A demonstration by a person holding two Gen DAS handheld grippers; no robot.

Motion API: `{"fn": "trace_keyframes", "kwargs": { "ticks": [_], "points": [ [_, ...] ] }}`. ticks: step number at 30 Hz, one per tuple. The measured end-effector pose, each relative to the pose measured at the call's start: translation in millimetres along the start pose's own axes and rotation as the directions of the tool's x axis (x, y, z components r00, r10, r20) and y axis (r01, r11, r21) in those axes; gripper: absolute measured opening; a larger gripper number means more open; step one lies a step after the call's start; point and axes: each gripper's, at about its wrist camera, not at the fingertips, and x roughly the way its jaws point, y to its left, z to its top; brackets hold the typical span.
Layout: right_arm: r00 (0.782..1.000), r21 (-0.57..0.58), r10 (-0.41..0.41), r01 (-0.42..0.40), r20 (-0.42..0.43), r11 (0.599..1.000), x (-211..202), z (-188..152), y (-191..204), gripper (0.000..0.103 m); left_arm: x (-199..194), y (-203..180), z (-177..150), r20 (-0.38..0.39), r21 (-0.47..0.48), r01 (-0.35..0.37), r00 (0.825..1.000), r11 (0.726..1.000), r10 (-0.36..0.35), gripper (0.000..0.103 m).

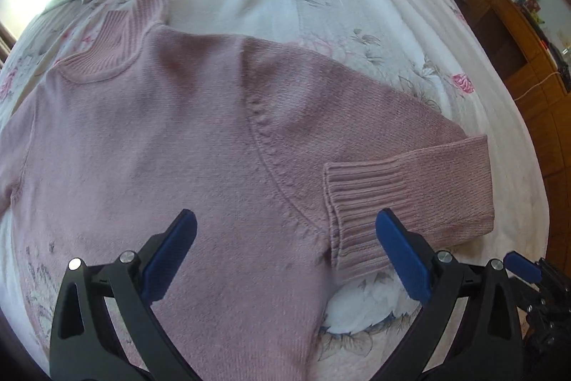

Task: Fold small clothes
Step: 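Carry the cuff with the right tool across the sweater body toward the other sleeve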

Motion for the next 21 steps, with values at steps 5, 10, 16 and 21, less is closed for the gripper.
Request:
{"fn": "trace_keyframes", "kwargs": {
  "ticks": [5,10,16,21],
  "points": [
    [0.999,0.024,-0.034,0.034,0.0,0.999,-10.5,-20.7,-15.2,0.046,25.4,-29.3,2.9,-0.058,0.044,0.02,0.998,0.999,-0.018,0.085],
    [0.999,0.083,-0.037,0.037,-0.001,0.996,-9.9,-27.6,-29.8,0.046,39.1,-47.9,-0.5,-0.092,0.066,0.075,0.993,0.995,-0.069,0.059],
    [0.999,0.108,-0.033,0.031,0.011,0.994,-9.4,-26.6,-32.5,0.046,21.9,-39.0,-1.5,-0.03,-0.019,0.21,0.977,0.978,-0.21,0.013],
    [0.999,0.117,-0.028,0.025,0.025,0.993,-8.9,-22.7,-30.8,0.046,-18.6,-25.3,-3.5,0.069,-0.053,0.266,0.963,0.963,-0.262,0.011]
  ]
}}
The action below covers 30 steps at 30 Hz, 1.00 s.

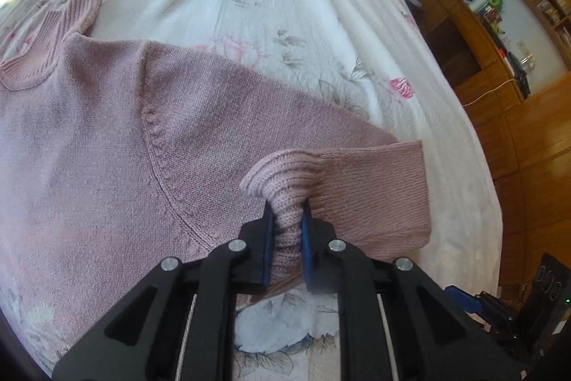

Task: Fold small clothes
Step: 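Carry the cuff with the right tool across the sweater body toward the other sleeve, then lay the sleeve flat across the body and open the right tool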

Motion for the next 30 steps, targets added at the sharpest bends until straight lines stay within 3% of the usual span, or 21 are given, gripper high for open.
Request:
{"fn": "trace_keyframes", "kwargs": {
  "ticks": [5,10,16,24,30],
  "points": [
    [1.0,-0.01,0.006,-0.006,0.008,1.0,2.1,6.1,8.0,0.046,-61.5,38.9,9.0,0.095,-0.03,-0.018,0.995,0.999,0.021,0.011],
    [1.0,-0.03,0.021,-0.021,0.006,0.999,11.5,13.8,25.8,0.046,-117.0,95.1,21.3,0.144,-0.065,-0.116,0.982,0.991,0.124,0.011],
    [0.998,-0.082,0.056,-0.056,-0.004,0.995,32.1,30.1,66.5,0.046,-161.6,174.7,33.9,0.173,-0.138,-0.241,0.949,0.961,0.263,0.011],
    [0.992,-0.156,0.123,-0.126,-0.028,0.98,77.0,61.8,138.4,0.046,-180.4,253.4,43.1,0.155,-0.213,-0.33,0.918,0.92,0.365,0.011],
    [0.988,-0.157,0.115,-0.13,-0.101,0.979,134.2,69.9,168.8,0.046,-142.8,303.8,38.5,0.059,-0.234,-0.382,0.912,0.894,0.405,0.012]
  ]
}}
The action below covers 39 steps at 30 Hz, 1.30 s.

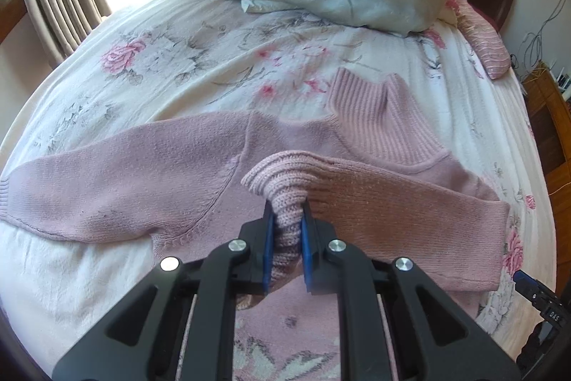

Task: Fold small clothes
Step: 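Lay the sleeve flat across the body and open the right tool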

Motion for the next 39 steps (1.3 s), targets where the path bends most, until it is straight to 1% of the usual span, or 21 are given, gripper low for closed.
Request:
{"fn": "trace_keyframes", "kwargs": {
  "ticks": [2,4,6,9,10,11,13,14,16,18,21,24,27,30,33,34,35,36,37,38,39],
  "points": [
    [0.999,0.02,-0.03,0.03,-0.045,0.999,21.4,-2.6,-3.4,0.046,23.6,4.8,-6.0,-0.047,0.011,-0.012,0.999,1.0,0.012,0.014],
    [0.995,0.043,-0.061,0.064,-0.083,0.997,37.8,-8.4,-12.0,0.044,43.6,10.7,-13.0,-0.082,0.018,-0.044,0.996,0.999,0.045,0.019],
    [0.994,0.064,-0.066,0.072,-0.091,0.995,45.6,-12.4,-18.8,0.042,56.0,17.2,-17.8,-0.091,0.03,-0.086,0.992,0.996,0.088,0.032],
    [0.992,0.073,-0.073,0.08,-0.103,0.994,44.8,-10.3,-17.2,0.042,60.5,30.3,-16.8,-0.087,0.039,-0.158,0.983,0.987,0.16,0.034],
    [0.99,0.056,-0.091,0.098,-0.11,0.994,41.9,-8.6,-11.8,0.042,56.8,35.8,-14.0,-0.081,0.031,-0.183,0.979,0.983,0.185,0.034],
    [0.988,0.035,-0.106,0.111,-0.108,0.993,37.3,-5.5,-4.3,0.043,47.7,40.8,-11.0,-0.057,0.007,-0.187,0.981,0.982,0.187,0.032],
    [0.994,0.004,-0.083,0.083,-0.073,0.997,25.1,-1.2,12.6,0.044,24.4,45.0,-6.5,0.025,-0.03,-0.148,0.989,0.989,0.149,0.032],
    [0.996,-0.004,-0.064,0.063,-0.06,0.998,21.5,0.6,20.4,0.045,17.1,41.9,-4.6,0.045,-0.021,-0.132,0.99,0.991,0.133,0.034],
    [0.997,-0.011,-0.052,0.052,-0.048,0.999,22.5,4.0,34.5,0.046,12.6,30.6,-3.4,0.053,0.02,-0.105,0.993,0.994,0.104,0.036],
    [0.997,-0.028,-0.053,0.052,-0.059,0.998,33.8,7.1,46.9,0.046,19.9,17.2,-4.1,0.032,0.068,-0.08,0.996,0.995,0.078,0.036],
    [0.993,-0.017,-0.07,0.069,-0.096,0.997,56.0,4.4,51.7,0.046,45.1,5.0,-5.7,-0.012,0.107,-0.084,0.996,0.991,0.086,0.036],
    [0.986,0.018,-0.09,0.093,-0.143,0.995,77.8,-1.9,45.7,0.046,74.7,6.5,-7.7,-0.089,0.097,-0.071,0.993,0.993,0.08,0.037],
    [0.981,0.043,-0.099,0.108,-0.166,0.993,91.2,-9.4,35.8,0.045,89.4,12.3,-7.2,-0.097,0.094,-0.068,0.992,0.993,0.077,0.042],
    [0.981,0.072,-0.086,0.1,-0.176,0.992,95.1,-7.5,31.0,0.045,92.2,19.2,-3.0,-0.11,0.067,-0.035,0.993,0.997,0.042,0.044],
    [0.978,0.071,-0.099,0.114,-0.184,0.991,89.4,-4.7,36.7,0.046,77.5,27.6,-3.0,-0.112,0.057,-0.017,0.993,0.998,0.023,0.043],
    [0.979,0.06,-0.104,0.116,-0.174,0.991,83.9,-4.6,42.4,0.047,66.7,34.0,-5.1,-0.099,0.05,-0.013,0.995,0.999,0.018,0.042],
    [0.982,0.047,-0.101,0.11,-0.158,0.993,76.7,-6.0,49.7,0.048,54.6,42.0,-8.4,-0.082,0.032,0.008,0.997,0.999,-0.005,0.044],
    [0.985,0.037,-0.092,0.098,-0.143,0.994,70.7,-6.7,57.4,0.05,41.6,54.5,-13.3,-0.065,0.007,0.034,0.997,0.999,-0.033,0.051],
    [0.989,0.029,-0.081,0.085,-0.128,0.996,64.1,-9.2,64.8,0.051,28.5,69.7,-19.6,-0.044,-0.016,0.037,0.998,0.999,-0.038,0.055],
    [0.99,0.02,-0.079,0.081,-0.113,0.996,59.3,-11.9,74.1,0.053,17.7,84.7,-24.8,-0.031,-0.033,0.018,0.999,0.999,-0.019,0.06],
    [0.992,0.006,-0.081,0.082,-0.102,0.997,55.0,-15.9,81.9,0.053,8.0,101.9,-32.1,-0.025,-0.05,-0.006,1.0,0.999,0.004,0.061]
  ]
}}
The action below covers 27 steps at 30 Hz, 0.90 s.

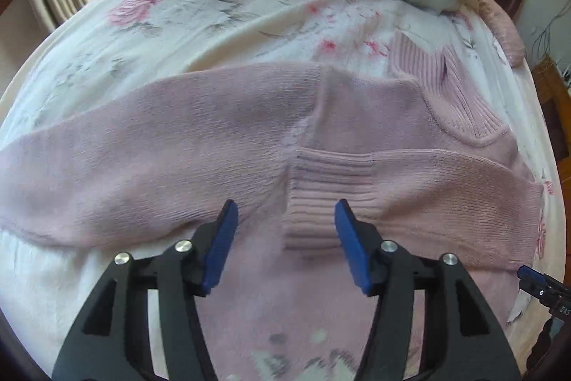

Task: Fold small clothes
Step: 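Lay the sleeve flat across the body and open the right tool, then move the left tool to the other sleeve cuff and grasp it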

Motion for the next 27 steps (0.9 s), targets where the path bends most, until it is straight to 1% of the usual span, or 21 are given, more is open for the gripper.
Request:
{"fn": "trace_keyframes", "kwargs": {
  "ticks": [3,5,6,7,9,11,13,15,16,17,18,20,21,24,27],
  "points": [
    [1.0,-0.05,-0.01,0.01,0.008,0.999,-2.4,-15.3,24.9,0.054,-20.1,65.7,-20.8,-0.001,-0.086,-0.066,0.998,0.994,0.066,0.062],
    [1.0,-0.078,-0.01,0.01,-0.008,0.997,3.5,-26.0,39.6,0.055,-29.6,115.3,-36.2,-0.016,-0.165,-0.12,0.993,0.979,0.119,0.062],
    [1.0,-0.09,-0.016,0.014,-0.018,0.996,9.1,-29.5,46.7,0.055,-34.4,140.4,-44.7,-0.02,-0.212,-0.132,0.991,0.968,0.13,0.062],
    [0.999,-0.103,-0.02,0.017,-0.026,0.995,14.5,-34.1,53.3,0.055,-38.4,166.1,-51.4,-0.022,-0.26,-0.141,0.99,0.955,0.14,0.062],
    [0.999,-0.108,-0.014,0.009,-0.047,0.994,26.2,-41.1,62.4,0.055,-42.8,212.4,-63.0,-0.042,-0.353,-0.179,0.984,0.918,0.175,0.061],
    [0.998,-0.098,0.001,-0.008,-0.067,0.995,36.3,-48.1,67.3,0.055,-44.8,253.5,-68.3,-0.033,-0.446,-0.173,0.984,0.878,0.177,0.06],
    [0.997,-0.098,-0.005,-0.003,-0.082,0.995,45.6,-51.3,72.1,0.055,-43.9,285.0,-69.7,-0.016,-0.517,-0.147,0.987,0.843,0.162,0.06],
    [0.996,-0.1,-0.011,0.002,-0.09,0.995,54.5,-51.2,76.3,0.055,-37.2,308.6,-66.7,-0.007,-0.569,-0.132,0.988,0.812,0.156,0.06],
    [0.996,-0.099,-0.016,0.007,-0.091,0.995,57.4,-50.9,77.7,0.055,-33.5,318.2,-64.2,0.003,-0.589,-0.123,0.988,0.799,0.154,0.06],
    [0.996,-0.099,-0.023,0.014,-0.091,0.995,59.7,-50.2,78.0,0.055,-30.2,325.3,-60.3,0.018,-0.6,-0.113,0.988,0.792,0.155,0.06],
    [0.995,-0.102,-0.029,0.02,-0.091,0.995,61.6,-50.3,78.6,0.055,-27.1,330.1,-54.6,0.032,-0.603,-0.106,0.987,0.79,0.157,0.06],
    [0.995,-0.103,-0.038,0.028,-0.091,0.994,65.0,-49.2,79.7,0.055,-22.7,336.6,-42.2,0.057,-0.594,-0.1,0.984,0.798,0.166,0.06],
    [0.995,-0.101,-0.042,0.032,-0.092,0.994,66.4,-48.9,79.7,0.055,-20.8,340.4,-36.7,0.075,-0.594,-0.085,0.984,0.8,0.161,0.06],
    [0.994,-0.102,-0.053,0.043,-0.093,0.994,69.0,-49.5,79.3,0.055,-14.4,355.2,-26.8,0.11,-0.623,-0.048,0.983,0.781,0.148,0.059],
    [0.994,-0.103,-0.06,0.05,-0.094,0.993,73.0,-50.0,78.8,0.055,-11.5,363.6,-18.9,0.125,-0.631,-0.046,0.979,0.775,0.16,0.055]
  ]
}}
